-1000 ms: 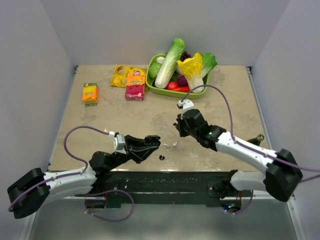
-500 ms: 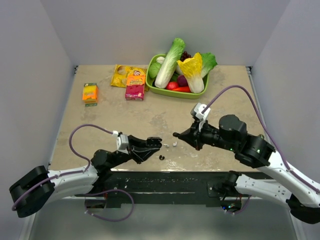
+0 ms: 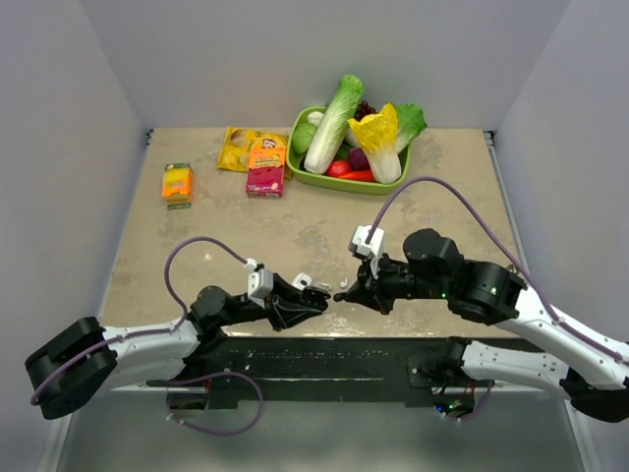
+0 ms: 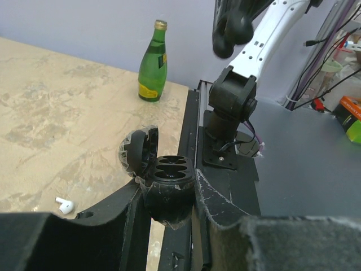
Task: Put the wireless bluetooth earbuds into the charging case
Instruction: Pick up the earbud from the center of the board, then place the earbud in the charging case.
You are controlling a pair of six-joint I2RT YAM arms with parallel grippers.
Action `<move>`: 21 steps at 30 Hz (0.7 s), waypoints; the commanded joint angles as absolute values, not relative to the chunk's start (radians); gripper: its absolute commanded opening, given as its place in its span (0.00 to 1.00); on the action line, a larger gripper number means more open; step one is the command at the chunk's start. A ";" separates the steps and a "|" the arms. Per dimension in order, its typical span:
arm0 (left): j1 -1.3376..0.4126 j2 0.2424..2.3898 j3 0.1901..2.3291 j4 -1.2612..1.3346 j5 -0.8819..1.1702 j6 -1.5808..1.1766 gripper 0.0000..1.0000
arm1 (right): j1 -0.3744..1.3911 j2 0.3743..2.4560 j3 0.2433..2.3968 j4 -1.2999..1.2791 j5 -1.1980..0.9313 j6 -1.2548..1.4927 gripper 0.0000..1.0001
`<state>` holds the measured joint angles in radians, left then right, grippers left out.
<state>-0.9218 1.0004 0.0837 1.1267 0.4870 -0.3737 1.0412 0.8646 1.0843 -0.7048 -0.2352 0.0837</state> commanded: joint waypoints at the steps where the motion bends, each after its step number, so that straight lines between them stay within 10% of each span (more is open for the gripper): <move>1: -0.916 0.993 0.144 1.155 0.537 -0.338 0.00 | 1.058 0.877 1.117 -0.721 -0.256 0.077 0.00; 21: -0.916 0.956 0.186 1.155 0.537 -0.310 0.00 | 1.100 0.968 1.086 -0.637 -0.187 0.150 0.00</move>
